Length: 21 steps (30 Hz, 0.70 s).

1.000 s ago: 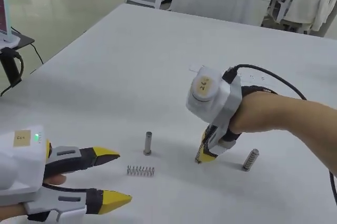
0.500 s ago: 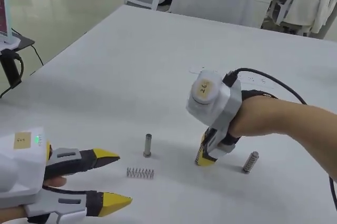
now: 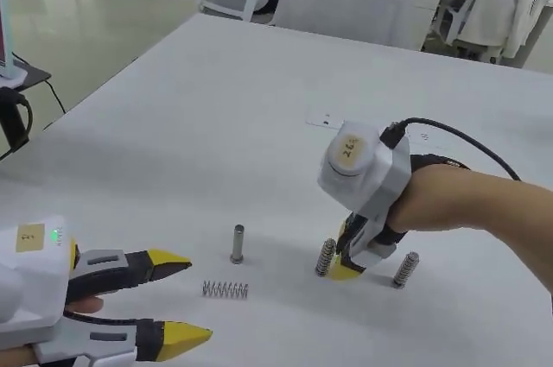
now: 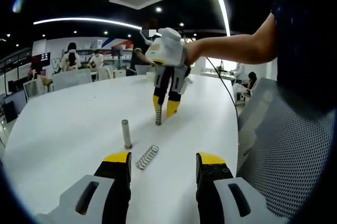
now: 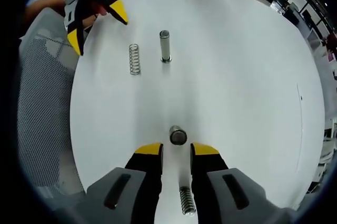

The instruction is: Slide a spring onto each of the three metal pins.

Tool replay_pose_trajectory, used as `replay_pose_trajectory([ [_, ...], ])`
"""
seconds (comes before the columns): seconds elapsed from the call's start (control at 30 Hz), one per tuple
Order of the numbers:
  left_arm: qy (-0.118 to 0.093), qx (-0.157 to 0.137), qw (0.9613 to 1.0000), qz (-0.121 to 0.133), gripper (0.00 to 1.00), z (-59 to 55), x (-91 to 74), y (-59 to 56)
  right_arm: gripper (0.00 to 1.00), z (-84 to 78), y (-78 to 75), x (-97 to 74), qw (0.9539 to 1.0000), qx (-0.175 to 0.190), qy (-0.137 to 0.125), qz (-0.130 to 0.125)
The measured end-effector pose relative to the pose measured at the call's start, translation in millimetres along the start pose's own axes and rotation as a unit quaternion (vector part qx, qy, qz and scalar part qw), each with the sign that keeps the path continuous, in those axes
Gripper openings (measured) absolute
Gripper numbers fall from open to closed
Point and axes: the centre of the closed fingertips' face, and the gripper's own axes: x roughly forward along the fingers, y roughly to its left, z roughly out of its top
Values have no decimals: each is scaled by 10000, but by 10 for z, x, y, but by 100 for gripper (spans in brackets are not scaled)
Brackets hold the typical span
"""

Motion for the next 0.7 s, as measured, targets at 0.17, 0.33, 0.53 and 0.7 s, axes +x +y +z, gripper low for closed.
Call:
replay_pose_trajectory([
  [0.17,11,-6,10000,-13,43,-8,7,-13,19,-49,75,-35,10000,71,-30,26],
  [0.33,13,-4,10000,-16,43,-6,13,-21,19,-68,207,-50,9999,83,-57,73],
  [0.53,32,13,10000,-31,43,-11,28,-38,18,-35,356,-59,9998,78,-124,156],
  [0.7,27,19,10000,-30,43,-3,35,-38,17,53,501,-65,9995,-5,-204,261],
])
